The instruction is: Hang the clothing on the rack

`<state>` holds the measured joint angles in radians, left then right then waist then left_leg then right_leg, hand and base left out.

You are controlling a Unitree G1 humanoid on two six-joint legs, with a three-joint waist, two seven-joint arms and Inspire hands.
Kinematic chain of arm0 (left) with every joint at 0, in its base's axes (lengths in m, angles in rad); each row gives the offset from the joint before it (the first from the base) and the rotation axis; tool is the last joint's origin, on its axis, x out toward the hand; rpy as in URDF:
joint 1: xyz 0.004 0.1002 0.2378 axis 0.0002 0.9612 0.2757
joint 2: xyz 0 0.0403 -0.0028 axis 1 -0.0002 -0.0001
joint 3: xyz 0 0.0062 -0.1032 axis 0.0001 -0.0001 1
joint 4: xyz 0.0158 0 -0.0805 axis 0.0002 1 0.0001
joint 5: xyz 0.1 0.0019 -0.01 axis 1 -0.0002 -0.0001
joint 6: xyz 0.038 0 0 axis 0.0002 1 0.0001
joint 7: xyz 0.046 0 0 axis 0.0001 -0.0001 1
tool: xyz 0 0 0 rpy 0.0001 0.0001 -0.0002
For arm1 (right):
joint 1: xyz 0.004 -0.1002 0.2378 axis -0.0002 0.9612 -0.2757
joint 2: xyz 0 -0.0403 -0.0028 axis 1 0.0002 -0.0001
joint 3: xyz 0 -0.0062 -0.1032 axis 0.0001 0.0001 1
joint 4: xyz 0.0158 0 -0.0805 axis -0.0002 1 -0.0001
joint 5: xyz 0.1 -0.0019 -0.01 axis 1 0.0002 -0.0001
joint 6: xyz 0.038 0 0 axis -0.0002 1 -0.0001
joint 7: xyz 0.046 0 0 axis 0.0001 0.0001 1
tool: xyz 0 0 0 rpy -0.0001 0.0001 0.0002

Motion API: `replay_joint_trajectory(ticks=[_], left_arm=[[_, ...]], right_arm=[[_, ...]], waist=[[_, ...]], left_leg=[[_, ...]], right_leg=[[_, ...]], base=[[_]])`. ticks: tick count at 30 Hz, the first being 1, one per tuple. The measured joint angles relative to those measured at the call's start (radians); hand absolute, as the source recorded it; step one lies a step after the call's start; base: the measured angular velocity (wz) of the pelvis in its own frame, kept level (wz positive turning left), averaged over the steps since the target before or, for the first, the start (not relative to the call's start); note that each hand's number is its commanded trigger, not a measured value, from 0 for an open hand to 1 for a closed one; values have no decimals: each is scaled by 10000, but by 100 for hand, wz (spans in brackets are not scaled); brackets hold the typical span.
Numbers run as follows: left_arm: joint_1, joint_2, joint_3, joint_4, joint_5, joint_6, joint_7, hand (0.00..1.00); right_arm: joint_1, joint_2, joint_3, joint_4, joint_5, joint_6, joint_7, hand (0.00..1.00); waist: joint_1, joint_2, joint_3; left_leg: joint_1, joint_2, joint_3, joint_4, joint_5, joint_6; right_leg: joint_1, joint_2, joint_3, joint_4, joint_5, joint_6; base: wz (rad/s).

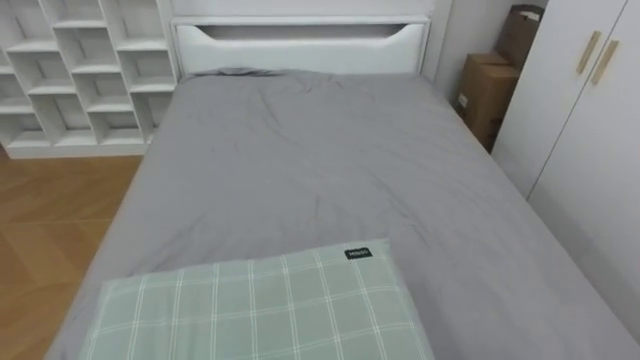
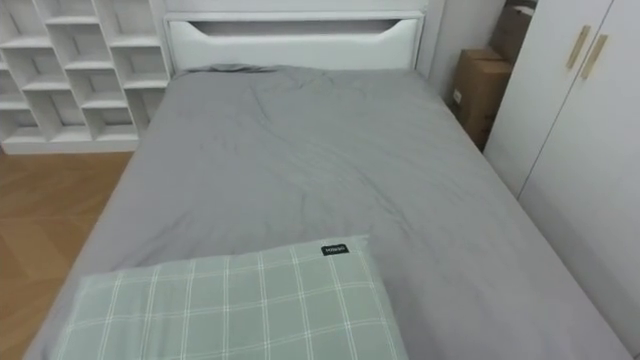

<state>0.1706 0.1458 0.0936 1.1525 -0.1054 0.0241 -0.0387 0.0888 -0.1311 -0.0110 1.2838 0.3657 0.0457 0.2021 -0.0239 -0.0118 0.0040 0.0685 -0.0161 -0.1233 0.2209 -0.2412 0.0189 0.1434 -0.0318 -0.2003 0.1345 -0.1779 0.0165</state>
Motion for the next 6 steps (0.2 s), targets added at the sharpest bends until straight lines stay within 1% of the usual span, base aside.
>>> replay_joint_trajectory(ticks=[3,6], left_arm=[[11,27,-2,-28,5,-6,-107,0],[9,28,-4,-37,7,-12,-127,0]], right_arm=[[8,0,-32,2,14,-1,101,0],[5,-2,-31,0,13,1,136,0]], waist=[[-17,-3,0],[5,19,-8]], left_leg=[[-47,-9,-74,51,0,0],[-56,-12,-109,58,0,-1]], right_leg=[[0,-1,-68,11,0,0],[-2,5,-72,11,-4,-4]], base=[[8],[1]])
